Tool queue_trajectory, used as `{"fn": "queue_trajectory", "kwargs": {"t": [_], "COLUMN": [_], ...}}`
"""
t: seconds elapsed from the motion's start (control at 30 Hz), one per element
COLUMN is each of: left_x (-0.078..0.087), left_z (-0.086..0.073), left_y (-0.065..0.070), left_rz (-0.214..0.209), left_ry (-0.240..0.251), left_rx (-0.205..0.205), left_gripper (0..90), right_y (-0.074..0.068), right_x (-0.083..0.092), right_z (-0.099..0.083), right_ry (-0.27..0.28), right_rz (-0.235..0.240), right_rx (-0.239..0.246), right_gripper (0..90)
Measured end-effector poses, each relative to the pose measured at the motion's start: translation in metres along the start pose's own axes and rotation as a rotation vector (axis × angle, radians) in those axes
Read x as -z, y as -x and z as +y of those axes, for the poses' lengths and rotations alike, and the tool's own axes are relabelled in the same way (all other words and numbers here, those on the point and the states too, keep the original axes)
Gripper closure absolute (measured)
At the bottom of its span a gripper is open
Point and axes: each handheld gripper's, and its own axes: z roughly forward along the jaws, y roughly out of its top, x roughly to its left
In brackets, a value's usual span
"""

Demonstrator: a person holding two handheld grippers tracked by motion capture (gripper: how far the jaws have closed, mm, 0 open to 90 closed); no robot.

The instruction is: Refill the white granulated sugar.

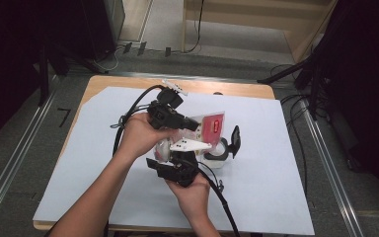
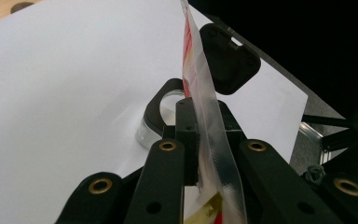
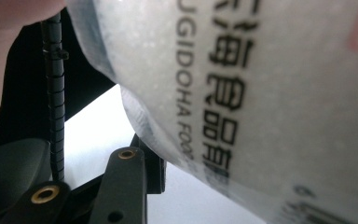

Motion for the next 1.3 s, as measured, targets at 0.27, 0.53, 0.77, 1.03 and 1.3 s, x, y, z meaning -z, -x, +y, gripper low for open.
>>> {"fn": "queue_trajectory", "kwargs": {"t": [0.27, 0.53, 0.77, 1.03, 1.3], "left_x": [0.0000, 0.0002, 0.0000, 0.0005, 0.0019], "left_z": [-0.0003, -0.0008, -0.0008, -0.0009, -0.0015], "left_y": [-0.0002, -0.0015, -0.0009, -0.0005, -0.0002], "left_rz": [0.011, 0.000, 0.000, 0.008, 0.011], "left_ry": [0.015, 0.008, 0.012, 0.011, 0.014], "left_rx": [0.016, 0.016, 0.010, 0.007, 0.009], "left_gripper": [84.8, 84.6, 84.5, 84.4, 84.5], "right_y": [0.0008, -0.0009, -0.0010, -0.0014, -0.0024], "right_x": [-0.0006, -0.0012, -0.0007, -0.0007, -0.0017], "right_z": [0.0012, 0.0014, 0.0016, 0.0016, 0.0020], "right_ry": [0.000, -0.010, -0.011, -0.010, -0.009], "right_rz": [0.002, 0.002, 0.001, 0.002, -0.003], "right_rx": [0.020, 0.018, 0.014, 0.011, 0.020], "right_gripper": [62.4, 63.0, 63.1, 63.1, 63.2]}}
